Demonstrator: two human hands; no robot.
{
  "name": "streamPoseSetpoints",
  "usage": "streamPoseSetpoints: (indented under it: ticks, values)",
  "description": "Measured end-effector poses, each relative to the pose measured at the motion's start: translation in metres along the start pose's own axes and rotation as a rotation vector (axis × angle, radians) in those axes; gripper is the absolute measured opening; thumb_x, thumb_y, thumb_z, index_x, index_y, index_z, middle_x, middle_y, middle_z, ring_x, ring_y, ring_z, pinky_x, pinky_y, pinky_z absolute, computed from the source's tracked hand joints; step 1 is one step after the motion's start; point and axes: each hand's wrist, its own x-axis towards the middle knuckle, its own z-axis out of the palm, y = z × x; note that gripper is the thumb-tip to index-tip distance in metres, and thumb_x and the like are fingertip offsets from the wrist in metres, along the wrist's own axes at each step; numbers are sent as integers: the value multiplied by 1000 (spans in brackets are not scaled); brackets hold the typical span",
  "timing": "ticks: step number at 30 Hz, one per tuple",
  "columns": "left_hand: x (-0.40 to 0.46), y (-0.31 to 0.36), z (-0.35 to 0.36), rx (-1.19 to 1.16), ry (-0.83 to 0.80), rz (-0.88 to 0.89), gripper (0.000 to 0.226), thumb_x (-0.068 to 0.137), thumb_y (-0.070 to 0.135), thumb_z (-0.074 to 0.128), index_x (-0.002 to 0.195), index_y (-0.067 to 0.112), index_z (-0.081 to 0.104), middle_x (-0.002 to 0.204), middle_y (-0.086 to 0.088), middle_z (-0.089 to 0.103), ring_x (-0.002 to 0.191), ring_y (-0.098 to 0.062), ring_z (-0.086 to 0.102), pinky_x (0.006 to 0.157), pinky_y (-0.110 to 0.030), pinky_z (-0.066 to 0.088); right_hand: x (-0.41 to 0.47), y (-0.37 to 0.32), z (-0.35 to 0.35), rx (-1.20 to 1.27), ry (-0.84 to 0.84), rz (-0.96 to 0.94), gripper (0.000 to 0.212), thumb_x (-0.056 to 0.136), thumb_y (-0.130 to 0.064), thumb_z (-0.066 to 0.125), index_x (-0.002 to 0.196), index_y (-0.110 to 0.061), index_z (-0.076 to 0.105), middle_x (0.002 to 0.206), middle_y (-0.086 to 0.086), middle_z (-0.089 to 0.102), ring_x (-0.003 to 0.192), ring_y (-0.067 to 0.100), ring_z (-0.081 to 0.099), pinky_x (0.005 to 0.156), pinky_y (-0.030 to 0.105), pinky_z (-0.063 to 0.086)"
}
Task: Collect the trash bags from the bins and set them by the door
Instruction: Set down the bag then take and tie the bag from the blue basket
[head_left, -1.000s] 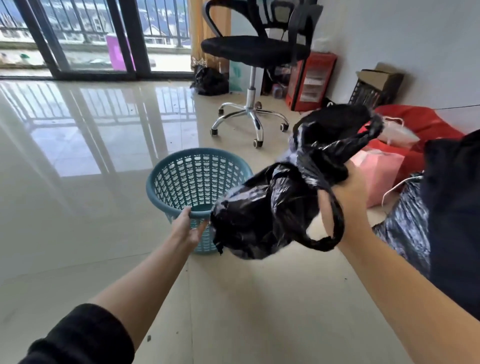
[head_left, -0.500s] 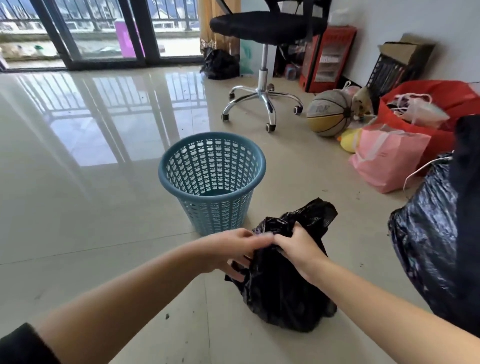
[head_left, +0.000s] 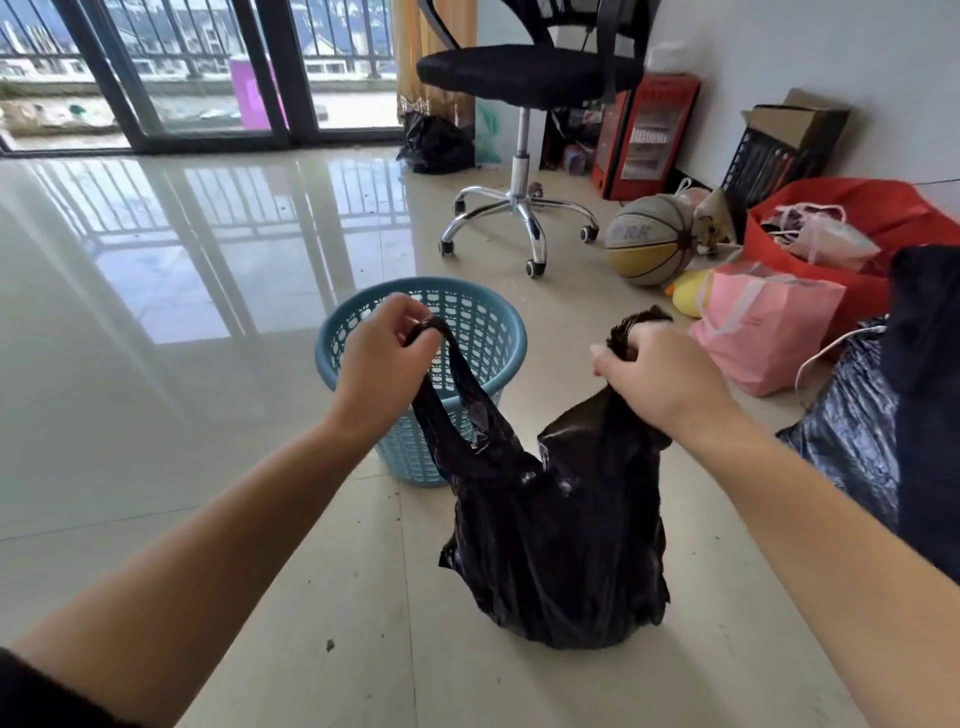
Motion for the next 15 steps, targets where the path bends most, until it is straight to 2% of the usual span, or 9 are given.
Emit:
streamPoseSetpoints:
  ticks: [2, 4, 6, 8, 9, 10, 12, 13, 15]
  values:
    - [4, 9, -5, 90, 56, 44, 9, 84, 9, 60, 88, 14, 54, 67, 5, 50, 60, -11, 45, 57, -20, 38, 5, -2, -18, -144, 47, -37, 29, 87, -39, 56, 77, -12, 61, 96, 15, 58, 94, 34, 55, 75, 36, 44]
    - [5, 17, -9, 112, 73, 70, 10, 83, 11, 61, 87, 15, 52, 69, 7, 50, 64, -11, 47, 61, -23, 40, 6, -5, -33, -99, 113, -92, 23, 85, -39, 60, 88, -17, 69, 110, 12, 54, 111, 31, 48, 93, 39, 42]
    - [5, 29, -11, 98, 63, 65, 11, 83, 14, 61, 88, 17, 52, 75, 10, 52, 70, -10, 50, 65, -25, 43, 2, -14, -44, 362, 127, -141, 15, 85, -32, 63, 81, -20, 70, 118, 2, 55, 117, 19, 49, 102, 36, 37]
    - [3, 42, -10, 74, 6, 84, 11, 83, 16, 62, 88, 17, 52, 79, 10, 56, 76, -13, 55, 68, -27, 46, -10, -26, -47, 988, -141, -162, 10, 86, -22, 62, 79, -19, 68, 107, 3, 65, 105, 13, 60, 94, 31, 44]
    - [1, 49, -9, 68, -52, 111, 11, 82, 16, 62, 87, 18, 52, 80, 9, 58, 76, -14, 57, 67, -25, 47, -14, -28, -43, 1146, -288, -174, 8, 85, -22, 61, 88, -19, 68, 101, 6, 70, 100, 13, 65, 88, 28, 49]
    - [-3, 56, -7, 85, -135, 152, 12, 81, 17, 63, 87, 19, 53, 80, 9, 60, 75, -14, 59, 66, -20, 47, -17, -29, -37, 1134, -415, -213, 17, 84, -26, 61, 100, -20, 65, 97, 6, 72, 98, 13, 68, 84, 25, 52]
    - [-9, 62, -1, 192, -330, 249, 18, 78, 18, 62, 94, 22, 54, 84, 8, 60, 79, -10, 59, 67, -14, 46, -23, -32, -20, 851, -619, -325, 28, 83, -32, 65, 109, -26, 59, 90, -2, 73, 91, 8, 68, 78, 16, 52]
    - [-11, 60, 3, 237, -409, 285, 23, 77, 19, 62, 98, 23, 55, 88, 7, 59, 82, -10, 57, 71, -16, 46, -24, -33, -8, 693, -663, -372, 23, 84, -36, 65, 104, -30, 58, 83, -9, 70, 82, 6, 67, 72, 13, 50]
    - [-12, 53, 8, 235, -472, 257, 24, 79, 18, 62, 101, 26, 57, 95, 5, 57, 88, -9, 54, 77, -19, 46, -28, -36, 7, 480, -607, -388, 15, 82, -52, 60, 90, -42, 53, 74, -15, 65, 69, 8, 63, 66, 16, 47]
